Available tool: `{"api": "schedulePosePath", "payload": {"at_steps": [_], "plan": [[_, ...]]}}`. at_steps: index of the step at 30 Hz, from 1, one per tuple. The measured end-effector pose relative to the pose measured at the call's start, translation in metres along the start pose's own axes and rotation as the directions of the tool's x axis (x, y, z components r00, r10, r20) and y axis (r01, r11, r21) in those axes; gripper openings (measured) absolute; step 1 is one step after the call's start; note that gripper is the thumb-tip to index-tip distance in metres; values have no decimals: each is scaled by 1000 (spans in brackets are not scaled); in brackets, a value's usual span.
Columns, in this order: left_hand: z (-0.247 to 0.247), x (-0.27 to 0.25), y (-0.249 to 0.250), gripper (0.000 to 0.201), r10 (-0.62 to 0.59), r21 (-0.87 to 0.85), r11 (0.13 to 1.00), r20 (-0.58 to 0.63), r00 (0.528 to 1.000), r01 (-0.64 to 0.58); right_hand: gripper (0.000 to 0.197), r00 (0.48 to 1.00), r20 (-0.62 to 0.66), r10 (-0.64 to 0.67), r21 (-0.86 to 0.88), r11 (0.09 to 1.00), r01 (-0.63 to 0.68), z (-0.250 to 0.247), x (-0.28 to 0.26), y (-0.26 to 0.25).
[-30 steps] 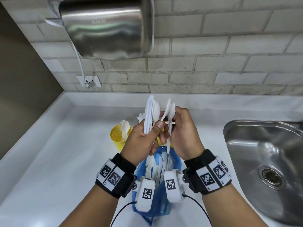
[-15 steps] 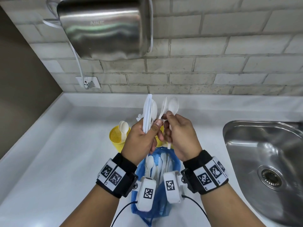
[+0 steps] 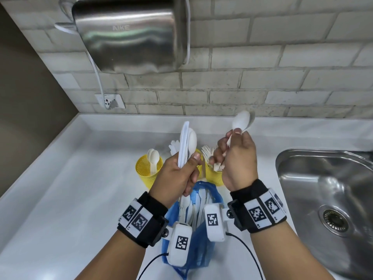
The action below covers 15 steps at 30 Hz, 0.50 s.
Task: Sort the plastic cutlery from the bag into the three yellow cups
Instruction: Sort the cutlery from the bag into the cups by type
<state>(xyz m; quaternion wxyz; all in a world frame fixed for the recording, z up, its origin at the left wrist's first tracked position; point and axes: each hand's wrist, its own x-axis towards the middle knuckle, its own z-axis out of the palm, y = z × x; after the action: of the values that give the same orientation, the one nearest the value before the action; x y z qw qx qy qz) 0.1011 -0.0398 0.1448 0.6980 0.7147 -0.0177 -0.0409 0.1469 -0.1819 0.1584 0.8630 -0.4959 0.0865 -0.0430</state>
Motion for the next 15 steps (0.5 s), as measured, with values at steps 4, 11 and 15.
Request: {"api": "schedulePosePath", "payload": {"at_steps": [4,11,15], "plan": [[1,1,4,33,-15,-16,1000,53,998,16,25,957,283,55,-397,915,65,-4,-11,1],[4,1,7,32,23,30,999,76,997,-25,36,956,292,25,-228,973,45,-1,-16,1],[5,-1,7,27,-7,25,1000,19,1000,7,21,973,226,42,-178,984,-1,-3,-14,0]]}}
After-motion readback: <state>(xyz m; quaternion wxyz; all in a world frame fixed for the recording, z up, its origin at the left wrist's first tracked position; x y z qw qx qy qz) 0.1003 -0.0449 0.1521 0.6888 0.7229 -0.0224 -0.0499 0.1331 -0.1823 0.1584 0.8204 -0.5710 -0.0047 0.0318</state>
